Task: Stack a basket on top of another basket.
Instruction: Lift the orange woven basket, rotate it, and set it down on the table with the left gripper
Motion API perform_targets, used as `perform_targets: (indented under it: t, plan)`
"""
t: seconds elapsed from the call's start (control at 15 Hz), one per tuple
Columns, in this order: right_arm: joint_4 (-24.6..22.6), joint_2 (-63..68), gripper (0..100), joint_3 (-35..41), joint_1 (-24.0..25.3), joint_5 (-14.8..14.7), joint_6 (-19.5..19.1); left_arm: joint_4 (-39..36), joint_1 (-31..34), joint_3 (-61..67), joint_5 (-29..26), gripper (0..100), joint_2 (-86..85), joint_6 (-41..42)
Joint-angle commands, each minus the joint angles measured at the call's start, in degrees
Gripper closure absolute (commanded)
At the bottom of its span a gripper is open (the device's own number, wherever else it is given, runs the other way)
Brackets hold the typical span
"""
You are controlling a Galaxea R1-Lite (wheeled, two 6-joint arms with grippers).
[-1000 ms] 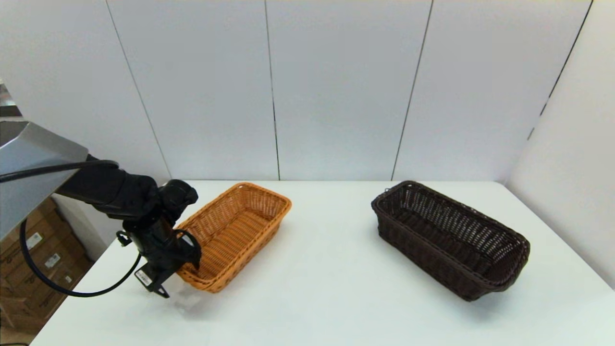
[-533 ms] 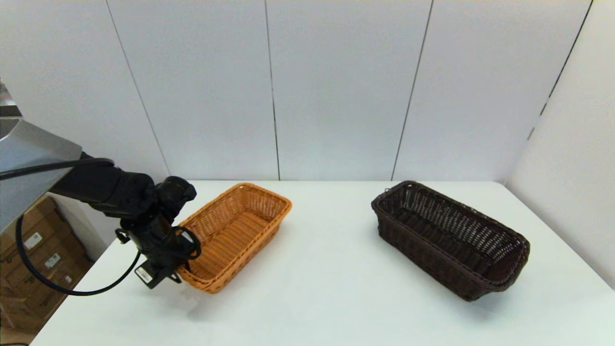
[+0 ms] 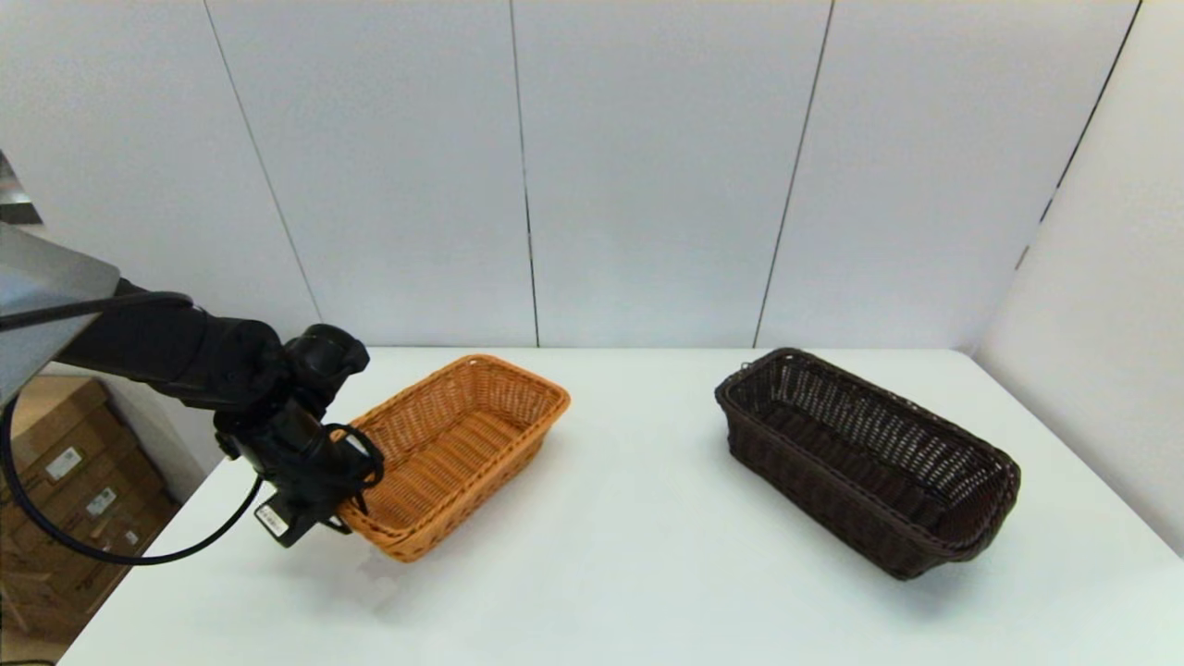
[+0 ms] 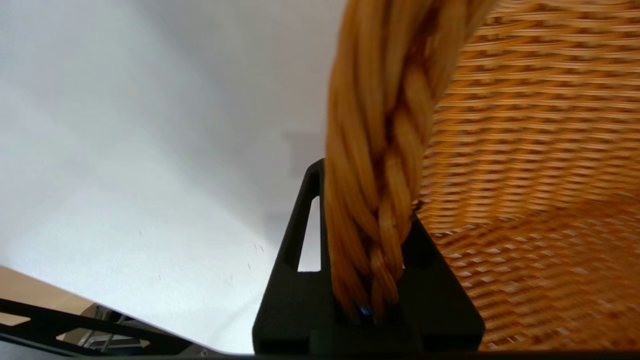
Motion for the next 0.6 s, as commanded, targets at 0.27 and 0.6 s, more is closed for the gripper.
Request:
perform_targets:
  t: [0.27, 0.6]
  plan:
    - [0.0, 0.1, 0, 0.0, 0.0, 0.0, -0.1, 0.1, -0.1, -0.4, -0.3, 100, -7.6, -0.2]
    - [0.0, 0.1, 0, 0.0, 0.0, 0.0, -0.1, 0.5, -0.6, -0.1, -3.2, 100, -12.6, 3.6]
